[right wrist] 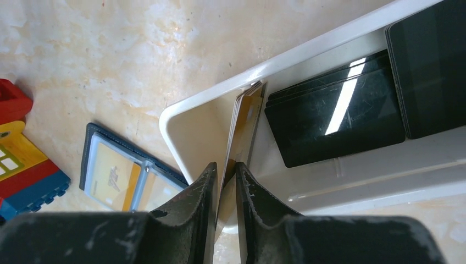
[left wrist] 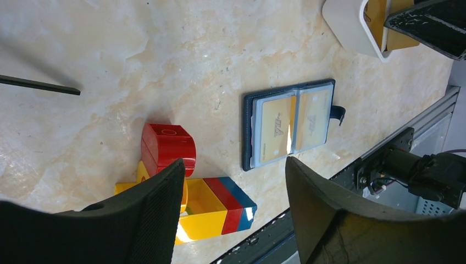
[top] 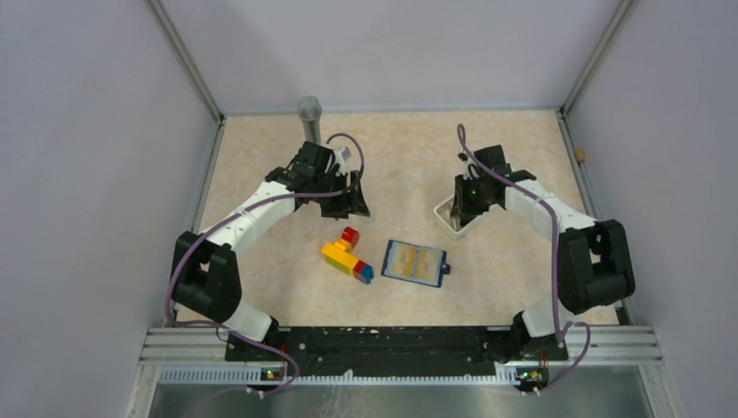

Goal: Put the credit cards into the card holder
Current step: Pick up the credit card from the storage box.

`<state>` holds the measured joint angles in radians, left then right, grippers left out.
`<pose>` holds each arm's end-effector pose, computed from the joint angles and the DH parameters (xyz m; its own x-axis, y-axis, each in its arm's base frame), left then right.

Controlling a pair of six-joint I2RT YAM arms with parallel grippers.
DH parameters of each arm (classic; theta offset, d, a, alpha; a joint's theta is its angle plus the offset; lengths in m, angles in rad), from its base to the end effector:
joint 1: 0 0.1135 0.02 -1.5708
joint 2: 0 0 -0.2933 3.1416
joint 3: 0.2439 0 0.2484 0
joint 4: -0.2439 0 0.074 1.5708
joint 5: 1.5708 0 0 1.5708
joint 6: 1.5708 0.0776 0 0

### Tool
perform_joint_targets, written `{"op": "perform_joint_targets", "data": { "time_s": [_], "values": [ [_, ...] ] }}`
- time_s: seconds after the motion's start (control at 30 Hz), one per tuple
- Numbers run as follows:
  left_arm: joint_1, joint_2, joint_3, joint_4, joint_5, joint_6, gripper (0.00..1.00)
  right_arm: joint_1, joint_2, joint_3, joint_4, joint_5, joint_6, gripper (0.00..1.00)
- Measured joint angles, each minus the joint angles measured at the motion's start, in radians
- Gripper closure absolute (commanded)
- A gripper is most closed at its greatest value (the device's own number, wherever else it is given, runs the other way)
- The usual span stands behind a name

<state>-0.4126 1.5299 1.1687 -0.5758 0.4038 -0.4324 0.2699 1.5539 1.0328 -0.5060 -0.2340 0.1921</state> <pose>0.3000 -0.1646 0.2604 -0.9141 -0.0205 -0.4050 0.2190 0.8155 -0.5356 0.3145 0.1057 0.2109 -0.8812 -0.0511 -0.4699 -0.2106 0.9325 0.2935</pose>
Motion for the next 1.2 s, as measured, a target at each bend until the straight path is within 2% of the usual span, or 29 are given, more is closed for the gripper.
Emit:
{"op": "perform_joint_targets", "data": {
  "time_s": [0.07,0.2,0.57,0.8,0.93,1.03,1.2],
  "values": [
    [0.0,0.0,0.0,0.0,0.0,0.0,0.32,0.0,-0.015,0.005,-0.01,0.001,0.007,0.85],
    [0.0,0.0,0.0,0.0,0.0,0.0,0.32,0.0,-0.047,0.024,-0.04,0.01,0.018,1.0],
    [0.0,-0.014,-0.002,0.006,-0.002,0.005,0.31,0.0,-0.115,0.085,-0.123,0.093,0.067,1.0],
    [0.0,-0.192,-0.039,0.097,0.002,0.003,0.27,0.0,-0.304,0.118,-0.095,0.111,0.127,1.0],
    [-0.002,-0.373,-0.106,0.225,0.023,-0.039,0.22,0.011,-0.444,0.07,0.043,0.028,0.188,1.0],
    [-0.013,-0.502,-0.191,0.388,0.056,-0.101,0.19,0.056,-0.523,-0.016,0.175,-0.022,0.241,1.0],
    [-0.068,-0.573,-0.322,0.649,0.133,-0.229,0.18,0.196,-0.558,-0.181,0.444,-0.091,0.347,1.0]
  ]
}}
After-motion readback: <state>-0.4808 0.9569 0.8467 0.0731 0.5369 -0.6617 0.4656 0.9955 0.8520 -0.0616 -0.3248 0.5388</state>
